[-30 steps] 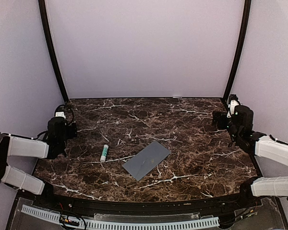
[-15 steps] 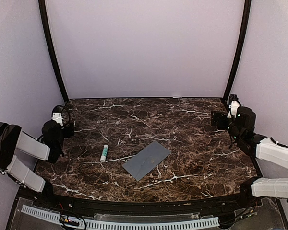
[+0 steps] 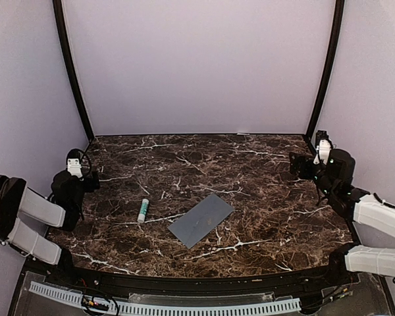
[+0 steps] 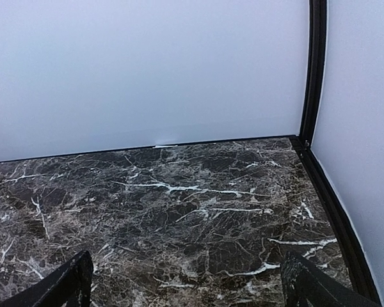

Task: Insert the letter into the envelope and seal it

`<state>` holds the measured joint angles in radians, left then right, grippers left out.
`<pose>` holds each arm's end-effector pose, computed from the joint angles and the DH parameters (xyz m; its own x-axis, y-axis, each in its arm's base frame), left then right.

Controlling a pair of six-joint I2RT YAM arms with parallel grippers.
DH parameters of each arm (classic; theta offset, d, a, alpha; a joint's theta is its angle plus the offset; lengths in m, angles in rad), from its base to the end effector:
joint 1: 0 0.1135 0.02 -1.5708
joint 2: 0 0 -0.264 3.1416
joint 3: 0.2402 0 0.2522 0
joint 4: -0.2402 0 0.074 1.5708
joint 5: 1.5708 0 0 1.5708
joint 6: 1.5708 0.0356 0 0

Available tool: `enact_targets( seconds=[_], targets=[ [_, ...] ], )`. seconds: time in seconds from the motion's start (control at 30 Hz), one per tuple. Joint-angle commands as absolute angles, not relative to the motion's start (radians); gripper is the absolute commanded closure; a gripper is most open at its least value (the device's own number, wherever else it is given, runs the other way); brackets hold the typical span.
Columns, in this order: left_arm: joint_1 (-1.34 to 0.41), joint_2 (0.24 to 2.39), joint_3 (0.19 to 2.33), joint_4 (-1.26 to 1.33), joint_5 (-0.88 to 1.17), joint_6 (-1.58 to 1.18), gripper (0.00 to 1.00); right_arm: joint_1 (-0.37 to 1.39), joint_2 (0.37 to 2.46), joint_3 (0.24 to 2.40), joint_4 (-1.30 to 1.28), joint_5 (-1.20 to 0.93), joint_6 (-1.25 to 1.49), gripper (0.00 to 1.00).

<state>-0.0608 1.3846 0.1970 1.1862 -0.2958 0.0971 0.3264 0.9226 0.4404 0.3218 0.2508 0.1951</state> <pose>0.2266 -0.0034 0.1680 -0.0240 0.0944 -0.9952 -0.2316 0.9679 0.0974 0.2042 0.0598 0.2462 -0.1636 0.1429 -0.9761 -0.0477 0.9872 0.1525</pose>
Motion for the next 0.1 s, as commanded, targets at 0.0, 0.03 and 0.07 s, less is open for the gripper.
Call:
enact_targets(
  seconds=[0.0, 0.03, 0.07],
  targets=[
    [-0.057, 1.358, 0.183, 1.240, -0.287, 0.088, 0.05, 0.322, 0.903, 0.434, 0.349, 0.231, 0.190, 0.01],
    [-0.057, 1.350, 0.181, 1.239, -0.287, 0.083, 0.05, 0.322, 0.900, 0.433, 0.349, 0.231, 0.190, 0.01],
    [-0.057, 1.344, 0.178, 1.236, -0.283, 0.077, 0.05, 0.322, 0.895, 0.431, 0.352, 0.231, 0.190, 0.01]
  ],
)
